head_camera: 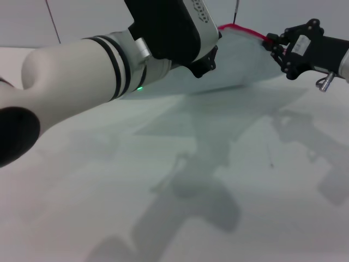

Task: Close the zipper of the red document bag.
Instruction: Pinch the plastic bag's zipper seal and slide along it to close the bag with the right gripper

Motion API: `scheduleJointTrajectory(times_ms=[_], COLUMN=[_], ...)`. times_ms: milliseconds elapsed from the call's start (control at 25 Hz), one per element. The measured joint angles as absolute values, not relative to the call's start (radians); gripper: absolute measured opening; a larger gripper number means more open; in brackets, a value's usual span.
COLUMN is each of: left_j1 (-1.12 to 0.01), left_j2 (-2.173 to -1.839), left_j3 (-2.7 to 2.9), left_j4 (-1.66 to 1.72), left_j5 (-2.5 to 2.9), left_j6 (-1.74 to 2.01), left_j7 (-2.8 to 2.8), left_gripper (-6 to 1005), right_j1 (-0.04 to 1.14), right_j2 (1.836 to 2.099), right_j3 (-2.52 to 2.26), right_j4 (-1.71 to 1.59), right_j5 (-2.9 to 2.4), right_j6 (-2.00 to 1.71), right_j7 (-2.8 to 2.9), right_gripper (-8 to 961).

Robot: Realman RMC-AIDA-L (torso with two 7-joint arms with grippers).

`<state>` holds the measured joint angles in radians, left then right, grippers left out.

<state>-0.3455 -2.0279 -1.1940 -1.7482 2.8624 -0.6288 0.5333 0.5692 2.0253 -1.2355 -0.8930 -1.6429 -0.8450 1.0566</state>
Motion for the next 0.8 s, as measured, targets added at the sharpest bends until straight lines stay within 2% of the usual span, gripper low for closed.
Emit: scheduleJointTrajectory(times_ms=[800], left_j1=[-0.182], left_j2=[-2.029], left_j3=[-1.186], left_j4=[-1.977], left_j5=[2.868], left_j6=[-0.631], left_j7=[0.565], left_gripper=[69], right_j1=[0.594], right_j2=[2.02], right_j3=[-1.157], right_j4=[-0.771], right_j5=[-1.638], right_j6=[-0.674], right_j7=[1.005], right_gripper=[78])
